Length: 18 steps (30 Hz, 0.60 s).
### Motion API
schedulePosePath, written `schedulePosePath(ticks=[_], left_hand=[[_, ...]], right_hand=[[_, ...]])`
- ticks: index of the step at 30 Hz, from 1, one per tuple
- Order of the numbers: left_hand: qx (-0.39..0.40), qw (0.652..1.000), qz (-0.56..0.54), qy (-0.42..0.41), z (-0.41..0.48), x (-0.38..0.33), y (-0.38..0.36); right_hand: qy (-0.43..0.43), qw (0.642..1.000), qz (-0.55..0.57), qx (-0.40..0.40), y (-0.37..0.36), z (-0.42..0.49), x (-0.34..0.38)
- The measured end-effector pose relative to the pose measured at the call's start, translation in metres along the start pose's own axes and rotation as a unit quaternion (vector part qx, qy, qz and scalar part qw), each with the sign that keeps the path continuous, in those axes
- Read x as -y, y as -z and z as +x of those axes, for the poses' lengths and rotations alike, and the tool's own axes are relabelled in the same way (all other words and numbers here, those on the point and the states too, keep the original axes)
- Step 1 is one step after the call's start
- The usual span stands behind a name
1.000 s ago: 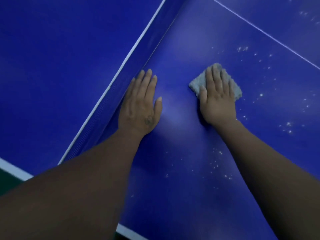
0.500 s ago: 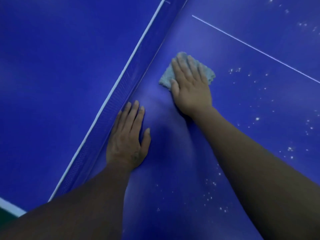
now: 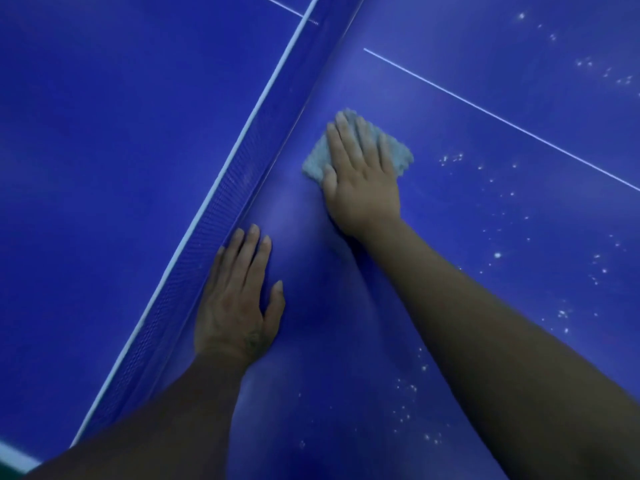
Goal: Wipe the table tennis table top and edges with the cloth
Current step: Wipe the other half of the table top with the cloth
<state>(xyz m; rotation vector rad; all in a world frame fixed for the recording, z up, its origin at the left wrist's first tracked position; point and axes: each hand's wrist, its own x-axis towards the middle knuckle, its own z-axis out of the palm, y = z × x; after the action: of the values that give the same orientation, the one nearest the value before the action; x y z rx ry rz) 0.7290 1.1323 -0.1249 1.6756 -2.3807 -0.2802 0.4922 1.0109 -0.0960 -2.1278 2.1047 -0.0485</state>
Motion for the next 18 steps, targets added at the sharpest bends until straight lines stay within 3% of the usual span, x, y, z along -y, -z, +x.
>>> schedulePosePath(ticks=[5,13,16,18], left_hand=[[0.012,1.000,0.004,0.002,-0.001,0.004,-0.002],[0.017,1.000,-0.002,0.008,-0.001,0.001,0.000],[0.021,1.000,-0.007,0.012,-0.001,0.001,-0.001],[0.017,1.000,-0.011,0.012,-0.001,0.001,-0.001]], right_hand=[[-0.022,1.000,0.017,-0.010,0.009,0.049,-0.043],[-0.214,0.976,0.028,-0.030,0.012,-0.088,-0.124],[-0.220,0.975,0.019,-0.007,0.009,-0.106,-0.108],[-0.177,0.984,0.011,-0.011,0.007,-0.096,-0.090]])
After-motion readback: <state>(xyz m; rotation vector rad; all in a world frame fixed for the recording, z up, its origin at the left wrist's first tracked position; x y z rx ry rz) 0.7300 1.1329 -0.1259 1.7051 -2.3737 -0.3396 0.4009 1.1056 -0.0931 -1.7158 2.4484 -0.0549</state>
